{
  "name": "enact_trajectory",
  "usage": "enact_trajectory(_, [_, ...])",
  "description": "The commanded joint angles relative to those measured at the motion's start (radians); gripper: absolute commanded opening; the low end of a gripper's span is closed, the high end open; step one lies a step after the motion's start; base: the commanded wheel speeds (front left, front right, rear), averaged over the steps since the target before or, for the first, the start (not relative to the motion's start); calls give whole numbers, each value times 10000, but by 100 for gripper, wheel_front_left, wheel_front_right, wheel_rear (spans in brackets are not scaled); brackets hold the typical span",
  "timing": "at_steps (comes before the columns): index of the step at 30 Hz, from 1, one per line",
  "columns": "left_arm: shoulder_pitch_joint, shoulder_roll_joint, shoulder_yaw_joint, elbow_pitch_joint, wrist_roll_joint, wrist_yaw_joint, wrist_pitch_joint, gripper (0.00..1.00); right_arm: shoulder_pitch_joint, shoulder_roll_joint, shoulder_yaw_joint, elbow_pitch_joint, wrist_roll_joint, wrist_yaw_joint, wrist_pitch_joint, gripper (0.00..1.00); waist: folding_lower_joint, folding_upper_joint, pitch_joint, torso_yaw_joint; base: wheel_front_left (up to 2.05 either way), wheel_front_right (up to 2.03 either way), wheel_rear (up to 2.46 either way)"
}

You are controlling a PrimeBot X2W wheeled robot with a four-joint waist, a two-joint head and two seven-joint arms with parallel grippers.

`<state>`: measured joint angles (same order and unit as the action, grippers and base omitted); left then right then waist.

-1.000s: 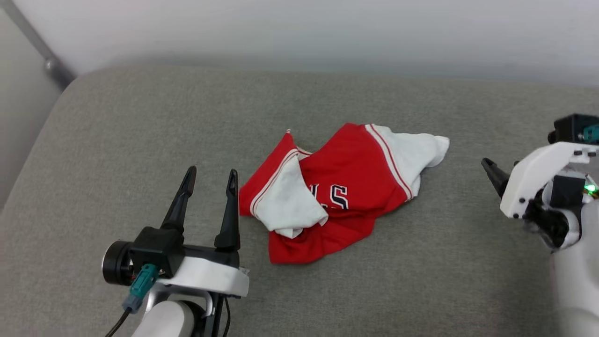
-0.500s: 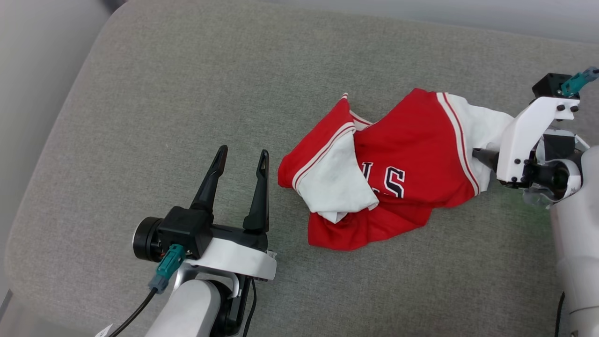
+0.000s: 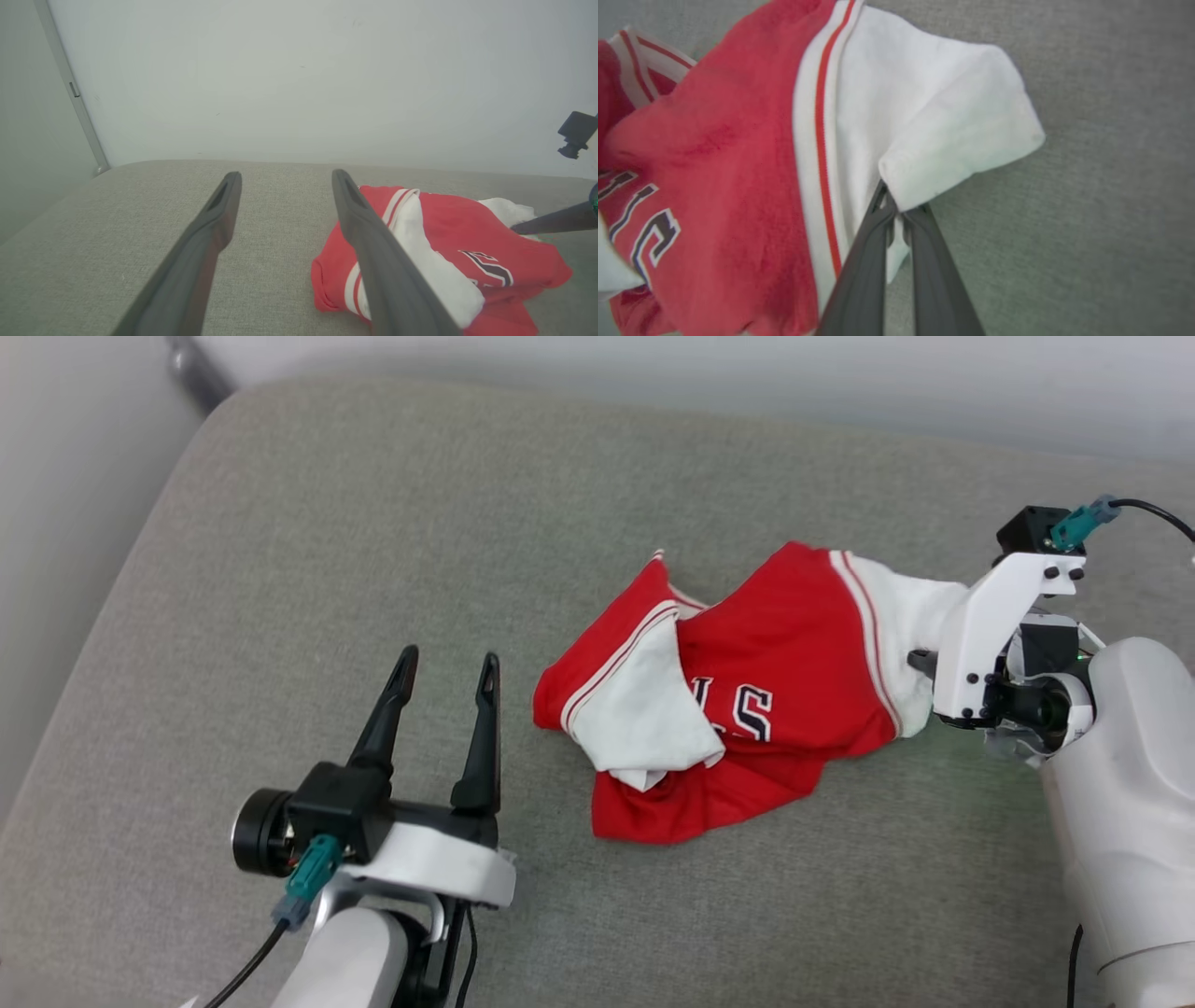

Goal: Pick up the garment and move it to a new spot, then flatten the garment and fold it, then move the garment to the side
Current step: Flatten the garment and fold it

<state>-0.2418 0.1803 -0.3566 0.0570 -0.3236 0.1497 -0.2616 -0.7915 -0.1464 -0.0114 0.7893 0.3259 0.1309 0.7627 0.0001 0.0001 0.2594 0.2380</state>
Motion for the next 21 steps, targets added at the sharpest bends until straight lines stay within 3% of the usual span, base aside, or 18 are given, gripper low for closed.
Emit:
enact_trajectory(1, [246,82,45,46,17,1,-43,100,125,-36,222,-67,101,-3,-215,0,-1,-1,-497,-398,0,0,0])
enact_trajectory(6, [797,251,150,80,-79,157,33,100,521,-196,1084,-513,560,-3,-681,0,-1,-1,-1410,-997,0,0,0])
enact_trajectory(12, [1443,539,280,-182,-222,334,331,100,1953,-764,1510,-1891,1137,-5,-942,0,-1,-1,-2235,-1656,0,0,0])
enact_trajectory(18, [1972,783,407,-626,-287,564,638,100,4567,-1364,545,-3910,1232,-5,-661,0,-1,-1,-2556,-2103,0,0,0])
enact_trajectory(21, [2132,871,455,-824,-316,643,742,100,6009,-1227,-300,-4811,1020,-5,-408,0,-1,-1,-2510,-2248,0,0,0])
